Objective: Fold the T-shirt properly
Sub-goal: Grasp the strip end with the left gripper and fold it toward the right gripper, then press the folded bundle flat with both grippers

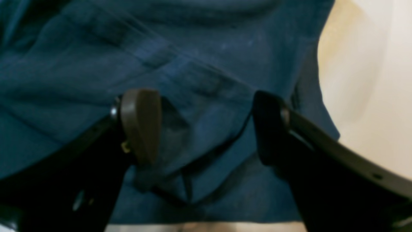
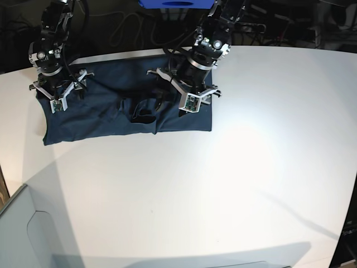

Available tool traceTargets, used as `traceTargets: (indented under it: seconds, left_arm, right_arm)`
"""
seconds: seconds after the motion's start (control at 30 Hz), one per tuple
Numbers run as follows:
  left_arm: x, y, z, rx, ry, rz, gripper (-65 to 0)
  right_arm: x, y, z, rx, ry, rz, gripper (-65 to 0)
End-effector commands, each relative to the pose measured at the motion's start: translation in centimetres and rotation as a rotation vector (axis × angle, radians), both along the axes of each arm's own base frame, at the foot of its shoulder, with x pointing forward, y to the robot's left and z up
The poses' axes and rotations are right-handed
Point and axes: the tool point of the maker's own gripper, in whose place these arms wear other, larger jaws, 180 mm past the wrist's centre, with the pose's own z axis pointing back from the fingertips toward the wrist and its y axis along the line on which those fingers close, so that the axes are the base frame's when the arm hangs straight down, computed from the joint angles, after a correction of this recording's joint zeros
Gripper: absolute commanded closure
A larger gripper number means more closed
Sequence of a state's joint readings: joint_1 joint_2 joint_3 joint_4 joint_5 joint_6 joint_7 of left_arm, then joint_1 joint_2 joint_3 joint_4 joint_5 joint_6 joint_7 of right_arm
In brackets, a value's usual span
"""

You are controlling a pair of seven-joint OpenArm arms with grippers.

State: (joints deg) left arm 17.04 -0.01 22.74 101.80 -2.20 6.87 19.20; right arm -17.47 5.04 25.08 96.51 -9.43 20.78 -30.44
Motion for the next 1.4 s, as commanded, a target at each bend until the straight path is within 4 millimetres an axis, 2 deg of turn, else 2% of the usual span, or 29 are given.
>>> traceTargets:
  seconds: [0.0, 0.2, 0.37, 0.53, 0.7, 0.77, 0.9, 1.0, 1.1, 1.2, 1.27, 1.37]
  left_arm:
    - [0.1, 0.2, 0.2, -0.006, -0.014, 0.015, -36.1]
    - [-0.6, 0.1, -2.7, 0.021, 0.059, 0.009, -36.1]
    - [-0.5, -0.8, -3.3, 0.01, 0.078, 0.006, -36.1]
    - [-2.0, -4.6, -2.9, -0.014, 0.076, -0.106, -36.1]
    - [-3.5, -8.8, -1.4, -0.029, 0.031, -0.258, -36.1]
    - [-4.2, -10.6, -0.5, -0.036, 0.002, -0.33, -36.1]
    - [-5.3, -11.8, 0.4, -0.028, -0.038, -0.413, -36.1]
    - [-4.5, -10.4, 2.1, -0.036, -0.081, -0.381, -36.3]
    - [-2.2, -6.6, 2.8, -0.018, -0.106, -0.271, -36.3]
    - [0.5, -1.4, 1.9, 0.035, -0.097, -0.119, -36.3]
    - [1.7, 1.0, 1.5, 0.062, -0.095, -0.055, -36.3]
    - [2.7, 4.2, -0.3, 0.109, -0.059, 0.024, -36.3]
  right_arm:
    - [0.9, -0.1, 1.1, -0.008, -0.042, 0.007, -42.4]
    - [1.0, 0.3, 1.0, -0.005, -0.041, 0.02, -42.4]
    - [1.5, 0.2, 1.3, -0.009, -0.051, 0.02, -42.4]
    - [1.6, 0.2, 1.4, -0.009, -0.054, 0.02, -42.4]
    - [1.8, 0.2, 1.4, -0.01, -0.057, 0.02, -42.4]
    - [2.4, 0.2, 1.8, -0.009, -0.073, 0.019, -42.4]
    - [2.7, 0.2, 2.0, -0.01, -0.081, 0.018, -42.5]
    - [2.9, 0.2, 2.3, -0.012, -0.094, 0.019, -42.5]
    - [4.1, 0.0, 3.7, -0.022, -0.137, 0.019, -43.0]
    - [4.6, -1.7, 5.9, -0.051, -0.194, -0.027, -44.6]
    - [5.3, -2.5, 7.1, -0.064, -0.231, -0.048, -48.4]
    - [5.6, -3.7, 7.0, -0.063, -0.234, -0.083, -52.5]
